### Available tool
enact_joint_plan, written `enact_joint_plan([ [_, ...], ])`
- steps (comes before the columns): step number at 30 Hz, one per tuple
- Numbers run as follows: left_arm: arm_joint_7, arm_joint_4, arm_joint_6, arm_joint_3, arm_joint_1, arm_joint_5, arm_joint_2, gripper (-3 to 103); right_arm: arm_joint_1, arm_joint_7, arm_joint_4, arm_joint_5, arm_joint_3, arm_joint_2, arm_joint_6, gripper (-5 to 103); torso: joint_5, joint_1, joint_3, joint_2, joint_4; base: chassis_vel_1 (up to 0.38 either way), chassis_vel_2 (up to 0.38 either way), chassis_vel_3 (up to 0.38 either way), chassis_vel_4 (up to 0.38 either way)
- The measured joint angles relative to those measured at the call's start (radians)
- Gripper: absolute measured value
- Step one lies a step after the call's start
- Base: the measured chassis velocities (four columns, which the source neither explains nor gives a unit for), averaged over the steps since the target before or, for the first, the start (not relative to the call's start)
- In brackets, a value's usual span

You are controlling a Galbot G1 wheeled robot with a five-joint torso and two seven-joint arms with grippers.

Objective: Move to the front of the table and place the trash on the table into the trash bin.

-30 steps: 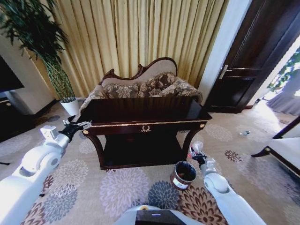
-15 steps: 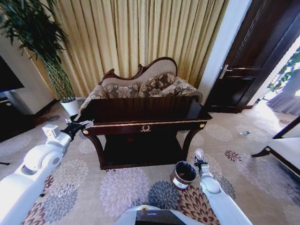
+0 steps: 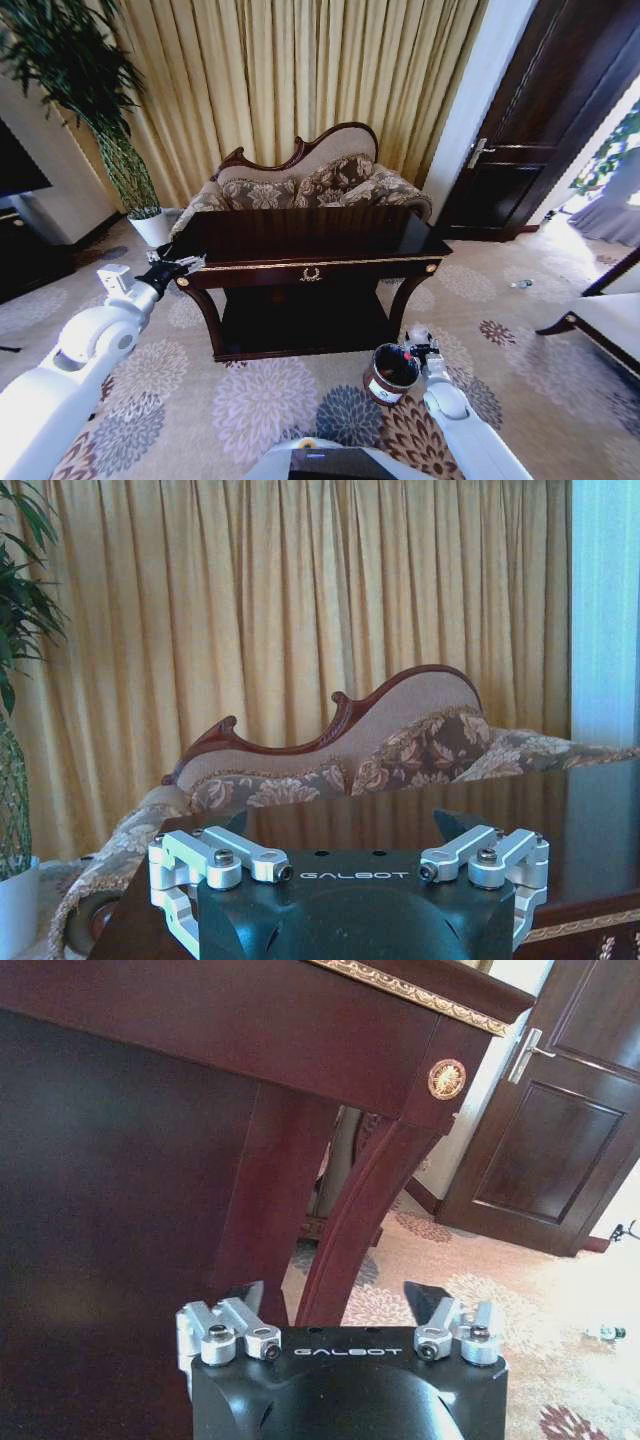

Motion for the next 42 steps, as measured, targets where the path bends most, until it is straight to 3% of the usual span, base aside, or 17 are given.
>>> enact_joint_plan([
  [5,-0.011,-0.011,0.002,0.014,-0.007,-0.003,-0.006,100,-0.011,0.016,0.032,0.032,0.006,-0.004,-0.007,98,0.0001,0.0,0.0,0.0,-0.0001,0.0,0.0,0.0,0.0],
  [8,-0.017,-0.014,0.002,0.015,-0.007,-0.003,-0.01,100,-0.024,0.024,0.071,0.057,0.015,-0.014,-0.012,100,0.0001,0.0,0.0,0.0,-0.0001,0.0,0.0,0.0,0.0],
  [11,-0.026,-0.024,0.002,0.015,-0.002,-0.003,-0.017,100,-0.048,0.024,0.147,0.094,0.027,-0.035,-0.02,100,0.0002,0.0,0.0,0.0,-0.0002,0.0,0.0,0.0,0.0],
  [12,-0.047,-0.056,0.001,-0.001,0.014,-0.016,-0.029,100,-0.085,0.005,0.288,0.143,0.049,-0.085,-0.012,100,0.0001,0.0,0.0,0.0,-0.0002,0.0,0.0,0.0,0.0],
  [18,-0.054,-0.094,0.0,-0.023,0.032,-0.028,-0.032,100,-0.114,0.012,0.463,0.219,0.067,-0.144,-0.023,100,0.0,0.0,0.0,0.0,0.0,0.0,0.0,0.0,0.0],
  [22,-0.064,-0.111,0.0,-0.029,0.032,-0.038,-0.027,100,-0.131,0.041,0.593,0.246,0.071,-0.183,-0.074,100,0.0,0.0,0.0,0.0,0.0,0.0,0.0,0.0,0.0],
  [31,-0.069,-0.106,0.002,-0.036,0.034,-0.041,-0.028,100,-0.181,0.031,0.718,0.254,0.082,-0.222,-0.108,100,0.0,0.0,0.0,0.0,-0.0001,0.005,-0.006,-0.005,0.004],
  [42,-0.083,-0.08,0.002,0.012,0.001,-0.029,-0.027,100,-0.165,0.027,0.679,0.253,0.082,-0.223,-0.097,100,-0.0001,0.0,0.0,0.0,0.0,0.129,-0.123,-0.124,0.12],
])
